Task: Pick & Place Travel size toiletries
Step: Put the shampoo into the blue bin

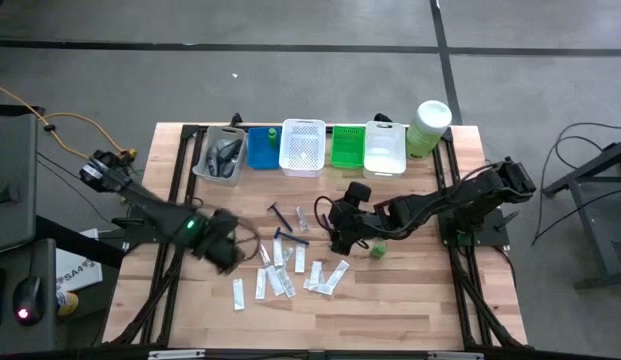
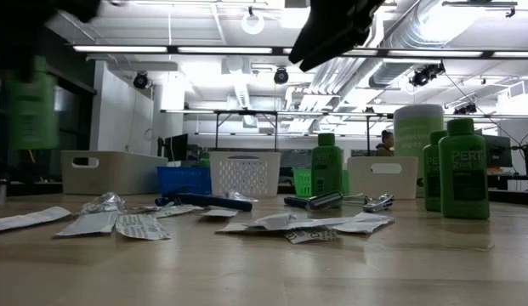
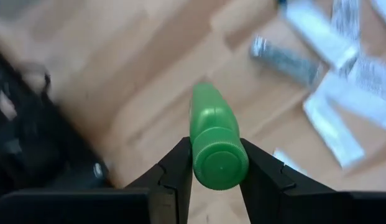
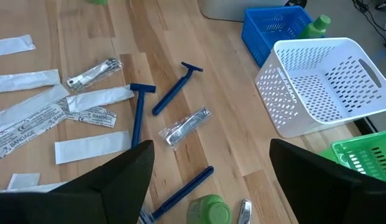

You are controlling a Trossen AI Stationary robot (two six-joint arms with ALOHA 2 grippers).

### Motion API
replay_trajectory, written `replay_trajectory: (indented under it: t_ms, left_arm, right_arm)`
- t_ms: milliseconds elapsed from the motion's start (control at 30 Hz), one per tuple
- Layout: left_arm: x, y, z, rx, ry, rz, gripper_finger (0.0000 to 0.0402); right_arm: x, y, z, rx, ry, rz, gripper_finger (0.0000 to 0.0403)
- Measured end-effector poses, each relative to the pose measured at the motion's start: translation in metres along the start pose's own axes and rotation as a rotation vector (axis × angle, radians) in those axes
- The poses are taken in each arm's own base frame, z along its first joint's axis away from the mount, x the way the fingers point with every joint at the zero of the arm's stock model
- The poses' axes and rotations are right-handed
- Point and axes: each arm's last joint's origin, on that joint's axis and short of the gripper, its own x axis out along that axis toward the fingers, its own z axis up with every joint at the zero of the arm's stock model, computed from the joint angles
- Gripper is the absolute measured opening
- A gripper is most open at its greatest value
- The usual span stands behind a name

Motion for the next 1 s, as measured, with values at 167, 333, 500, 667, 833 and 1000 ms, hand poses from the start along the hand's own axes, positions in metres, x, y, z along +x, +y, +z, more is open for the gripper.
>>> replay_trajectory:
  t_ms: [167,333,500,667,833,1000]
  left_arm:
    - [0.005,0.012,0.049,0.038,-0.070,0.051,0.0101]
    - [0.009,0.031,0.102,0.039,-0.140,0.059,0.0101]
    - [0.009,0.060,0.153,-0.002,-0.239,0.046,0.0101]
    - [0.013,0.100,0.187,-0.100,-0.287,0.067,0.0101]
    - [0.026,0.129,0.216,-0.187,-0.298,0.027,0.0101]
    - [0.053,0.150,0.242,-0.237,-0.267,-0.014,0.0101]
  right_arm:
    - [0.000,0.000,0.001,0.007,-0.009,0.003,0.0313]
    - [0.000,0.001,0.002,0.013,-0.020,0.006,0.0313]
    - [0.000,0.001,0.002,0.014,-0.022,0.007,0.0313]
    - [0.000,0.001,0.003,0.016,-0.024,0.007,0.0313]
    - [0.000,0.001,0.003,0.019,-0.030,0.009,0.0313]
    - [0.000,0.001,0.005,0.029,-0.045,0.014,0.0313]
